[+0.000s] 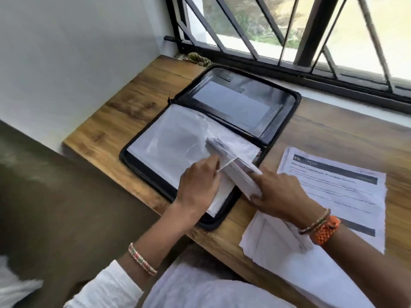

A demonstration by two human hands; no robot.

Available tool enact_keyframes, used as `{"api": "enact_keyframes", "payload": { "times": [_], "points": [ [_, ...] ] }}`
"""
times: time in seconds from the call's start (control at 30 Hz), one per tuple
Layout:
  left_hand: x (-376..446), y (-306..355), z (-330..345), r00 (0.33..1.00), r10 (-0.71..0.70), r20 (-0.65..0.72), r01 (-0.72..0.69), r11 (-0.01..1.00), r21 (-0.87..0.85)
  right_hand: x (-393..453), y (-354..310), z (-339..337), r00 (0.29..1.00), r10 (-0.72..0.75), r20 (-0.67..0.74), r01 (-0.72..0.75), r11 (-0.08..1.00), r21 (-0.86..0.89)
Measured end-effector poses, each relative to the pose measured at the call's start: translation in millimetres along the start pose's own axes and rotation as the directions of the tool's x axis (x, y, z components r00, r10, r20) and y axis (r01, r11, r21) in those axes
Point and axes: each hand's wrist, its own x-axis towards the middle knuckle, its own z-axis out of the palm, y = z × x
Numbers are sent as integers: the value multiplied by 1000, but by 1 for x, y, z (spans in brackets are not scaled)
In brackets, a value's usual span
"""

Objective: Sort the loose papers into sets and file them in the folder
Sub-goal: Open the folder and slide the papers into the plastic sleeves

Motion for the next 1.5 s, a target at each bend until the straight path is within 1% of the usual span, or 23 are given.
{"api": "enact_keyframes", "payload": {
  "times": [0.1, 0.2, 0.33, 0.47, 0.53, 0.57, 0.6, 0.67, 0.73, 0.77, 0.8, 0.9, 1.03, 1.07, 1.1, 1.13, 1.17, 1.2, 1.23, 1.33, 1.4, 1.47, 1.5],
  "points": [
    [-5, 4, 8, 997, 58, -58, -62, 994, -85, -7, -12, 11, 990, -56, -131, 40, 992, -121],
    [-9, 9, 14, 992, 79, -102, -93, 985, -143, 15, -13, 16, 948, -161, -276, 130, 983, -127],
    [-12, 5, 18, 989, 42, -141, -70, 978, -199, 57, -25, 3, 964, -157, -214, 155, 988, -29],
    [-10, 0, 13, 984, -10, -179, -15, 990, -142, 67, -14, -4, 962, -264, -63, 271, 947, 169],
    [-12, -1, 9, 982, -23, -186, 1, 993, -119, 50, 10, -1, 953, -303, 27, 290, 931, 220],
    [-13, -2, 9, 982, -24, -185, 5, 994, -106, 37, 21, 1, 952, -303, 46, 278, 916, 289],
    [-15, -4, 9, 984, -23, -178, 8, 996, -85, 21, 31, 2, 959, -280, 47, 240, 886, 396],
    [-20, -7, 15, 988, -36, -153, 28, 998, -54, -4, 50, 13, 983, -184, 26, 126, 762, 636],
    [-24, -11, 22, 990, -59, -126, 55, 998, -36, -15, 63, 30, 997, -75, 3, 48, 668, 743],
    [-26, -12, 26, 992, -55, -116, 53, 998, -24, -16, 66, 40, 1000, -17, 3, 9, 665, 747],
    [-27, -14, 30, 993, -51, -107, 51, 999, -7, -14, 65, 48, 1000, 28, 2, -20, 674, 739],
    [-29, -16, 37, 995, -71, -65, 75, 995, 65, 3, 53, 56, 995, 95, -34, -56, 794, 606],
    [-32, -23, 42, 998, -68, -10, 68, 993, 98, 39, 38, 40, 1000, 17, 3, -17, 898, 440],
    [-32, -24, 43, 997, -73, 11, 72, 992, 102, 47, 31, 37, 1000, 13, -28, -3, 944, 329],
    [-33, -27, 43, 996, -82, 22, 79, 991, 107, 52, 24, 38, 994, 32, -108, -12, 984, 177],
    [-34, -28, 43, 996, -90, 20, 87, 990, 114, 51, 16, 43, 977, 55, -206, -54, 998, 12],
    [-35, -30, 43, 996, -92, 4, 91, 988, 122, 45, 5, 48, 953, 91, -288, -112, 992, -59],
    [-36, -29, 42, 996, -84, -13, 85, 987, 134, 35, -5, 54, 927, 97, -361, -128, 990, -64],
    [-36, -29, 41, 996, -81, -31, 84, 986, 146, 24, -14, 60, 916, 55, -398, -79, 996, -44],
    [-37, -30, 43, 993, -82, -85, 93, 986, 137, 13, -20, 84, 899, -202, -389, 212, 977, -19],
    [-37, -28, 45, 992, -58, -110, 74, 987, 144, 31, -18, 88, 926, -225, -304, 222, 974, -46],
    [-38, -25, 44, 992, -47, -118, 63, 989, 135, 58, -23, 80, 954, -135, -266, 121, 990, -70],
    [-37, -24, 45, 992, -35, -124, 51, 990, 129, 74, -26, 76, 957, -148, -250, 126, 987, -102]
  ]
}}
